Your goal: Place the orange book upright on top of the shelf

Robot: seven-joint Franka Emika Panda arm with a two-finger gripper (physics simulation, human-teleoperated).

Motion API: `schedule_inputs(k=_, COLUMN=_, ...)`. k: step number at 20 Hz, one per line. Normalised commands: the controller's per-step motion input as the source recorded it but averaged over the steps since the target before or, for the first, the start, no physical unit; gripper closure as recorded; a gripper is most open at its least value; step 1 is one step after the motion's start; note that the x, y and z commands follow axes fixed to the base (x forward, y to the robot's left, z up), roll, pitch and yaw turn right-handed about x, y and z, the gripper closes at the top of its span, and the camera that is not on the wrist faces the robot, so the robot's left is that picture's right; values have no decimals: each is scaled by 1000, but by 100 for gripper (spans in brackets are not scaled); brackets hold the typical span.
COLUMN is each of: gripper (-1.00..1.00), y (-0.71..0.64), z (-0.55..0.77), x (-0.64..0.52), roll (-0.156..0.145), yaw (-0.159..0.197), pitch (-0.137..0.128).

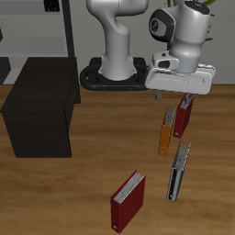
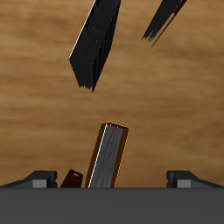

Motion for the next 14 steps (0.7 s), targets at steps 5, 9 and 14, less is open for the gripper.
schedule_inputs(k=5, gripper=-100, y=12, z=-210, x=-51, roll=-10, yaw=-16, pitch=-52)
schedule_inputs(k=9, gripper=-100, y=56, z=-247, x=10, roll=10, yaw=0, pitch=-25)
schedule_inputs(k=14, gripper=-100, y=-58, z=-220, x=40, roll=-5, yaw=-22, pitch=-2)
